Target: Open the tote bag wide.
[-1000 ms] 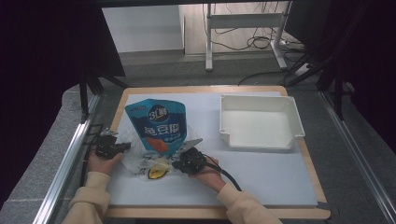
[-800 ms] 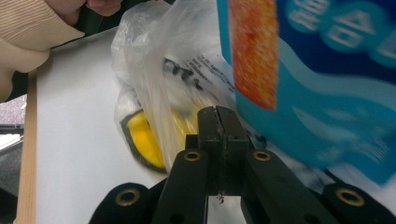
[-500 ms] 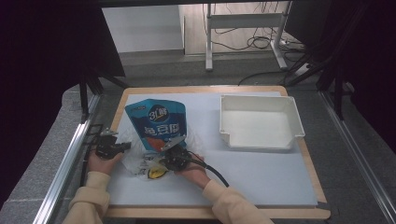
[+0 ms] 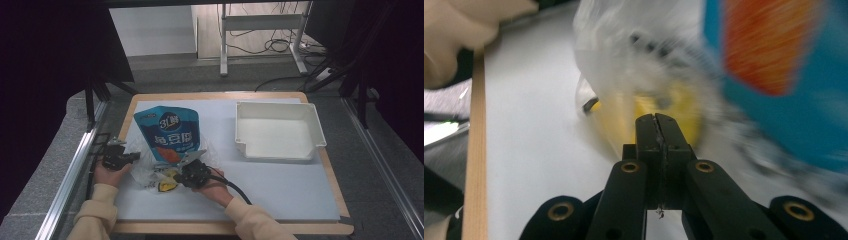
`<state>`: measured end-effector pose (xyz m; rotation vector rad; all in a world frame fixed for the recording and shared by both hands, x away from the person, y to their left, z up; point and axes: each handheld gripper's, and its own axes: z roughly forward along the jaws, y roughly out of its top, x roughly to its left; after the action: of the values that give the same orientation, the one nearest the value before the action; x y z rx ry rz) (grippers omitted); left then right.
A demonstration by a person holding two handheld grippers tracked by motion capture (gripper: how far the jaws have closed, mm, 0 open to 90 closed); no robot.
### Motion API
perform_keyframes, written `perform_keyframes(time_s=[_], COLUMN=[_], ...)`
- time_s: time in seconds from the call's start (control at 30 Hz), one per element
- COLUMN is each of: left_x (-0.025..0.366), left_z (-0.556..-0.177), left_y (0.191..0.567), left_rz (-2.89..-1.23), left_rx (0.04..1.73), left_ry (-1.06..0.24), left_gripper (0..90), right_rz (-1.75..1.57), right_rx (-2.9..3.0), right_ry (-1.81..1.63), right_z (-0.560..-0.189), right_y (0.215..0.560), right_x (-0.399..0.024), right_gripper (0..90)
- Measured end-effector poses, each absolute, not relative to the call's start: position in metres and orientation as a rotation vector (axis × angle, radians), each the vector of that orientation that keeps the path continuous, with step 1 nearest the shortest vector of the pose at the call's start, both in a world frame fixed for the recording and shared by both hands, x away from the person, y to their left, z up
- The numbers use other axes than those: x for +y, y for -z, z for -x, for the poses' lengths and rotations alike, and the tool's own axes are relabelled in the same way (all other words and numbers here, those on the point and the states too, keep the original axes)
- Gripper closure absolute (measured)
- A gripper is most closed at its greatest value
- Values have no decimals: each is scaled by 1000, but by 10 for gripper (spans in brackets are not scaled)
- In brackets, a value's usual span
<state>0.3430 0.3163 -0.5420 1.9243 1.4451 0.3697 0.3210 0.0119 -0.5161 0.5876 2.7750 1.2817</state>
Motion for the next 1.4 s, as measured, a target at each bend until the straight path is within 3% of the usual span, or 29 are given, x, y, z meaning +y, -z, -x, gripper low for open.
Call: perform_keyframes(time_s=[0.23, 0.5, 1.03, 1.17, 1.4], left_x=[316, 316, 315, 315, 314], left_z=[-343, -343, -343, -343, -344], left_y=[541, 540, 541, 542, 542], left_rz=[-1922, -1920, -1927, -1927, -1931], left_rx=[1445, 1445, 1444, 1443, 1441], left_ry=[-374, -378, -377, -376, -374], left_gripper=[884, 884, 884, 884, 884], right_rz=[-707, -926, -1141, -1138, -1067], right_rx=[2646, 2477, 2414, 2413, 2343], right_ry=[-1341, -1349, -1094, -1113, -1303], right_z=[-332, -367, -387, -386, -379], right_y=[488, 482, 536, 533, 488], right_x=[-40, -76, -69, -70, -71], right_gripper=[889, 889, 890, 890, 889])
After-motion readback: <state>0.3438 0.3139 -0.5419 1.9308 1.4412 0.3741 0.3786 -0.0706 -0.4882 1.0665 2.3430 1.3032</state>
